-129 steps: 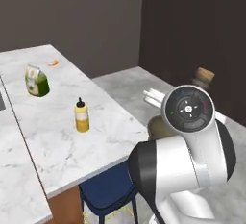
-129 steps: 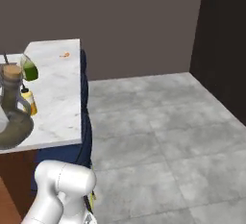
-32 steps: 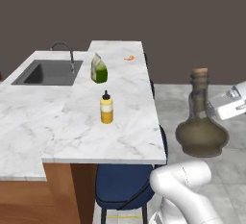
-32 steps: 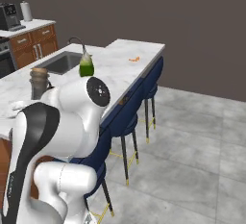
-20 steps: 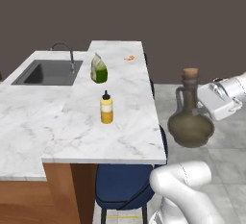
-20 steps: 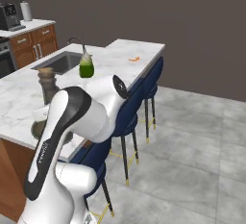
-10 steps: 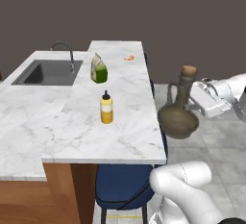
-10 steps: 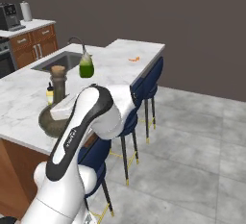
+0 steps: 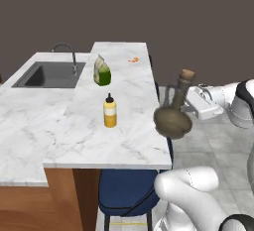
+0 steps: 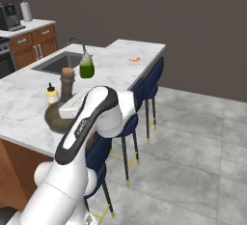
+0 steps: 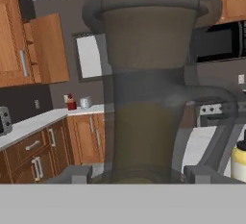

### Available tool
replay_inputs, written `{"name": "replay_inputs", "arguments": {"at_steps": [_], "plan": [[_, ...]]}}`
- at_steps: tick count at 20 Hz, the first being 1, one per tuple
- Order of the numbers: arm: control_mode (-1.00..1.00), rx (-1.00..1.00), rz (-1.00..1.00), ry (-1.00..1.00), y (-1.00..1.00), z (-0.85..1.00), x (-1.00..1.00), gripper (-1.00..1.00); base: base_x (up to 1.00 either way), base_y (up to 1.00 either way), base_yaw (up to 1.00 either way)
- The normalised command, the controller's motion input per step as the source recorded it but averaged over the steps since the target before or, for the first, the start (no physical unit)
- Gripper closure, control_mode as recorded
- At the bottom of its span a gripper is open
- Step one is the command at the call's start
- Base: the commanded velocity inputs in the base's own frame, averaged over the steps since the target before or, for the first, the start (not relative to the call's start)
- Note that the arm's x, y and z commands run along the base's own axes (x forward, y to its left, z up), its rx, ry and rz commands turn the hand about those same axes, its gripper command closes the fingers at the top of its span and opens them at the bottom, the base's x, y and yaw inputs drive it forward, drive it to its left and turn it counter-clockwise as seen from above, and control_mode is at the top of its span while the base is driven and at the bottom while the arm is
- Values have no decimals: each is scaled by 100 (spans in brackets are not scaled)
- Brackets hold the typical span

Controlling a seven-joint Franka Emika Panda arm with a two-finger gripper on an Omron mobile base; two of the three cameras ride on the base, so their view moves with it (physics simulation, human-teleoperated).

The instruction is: Move the mustard and oil and vinegar bottle from the cabinet to the dining counter.

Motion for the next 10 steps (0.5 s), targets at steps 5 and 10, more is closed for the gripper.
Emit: {"name": "replay_inputs", "arguments": {"at_steps": [5, 10], "plan": [[-100, -26, 0, 0, 6, -13, 38, 100, 0, 0, 0], [-100, -30, 0, 0, 14, -21, 42, 100, 0, 0, 0]]}}
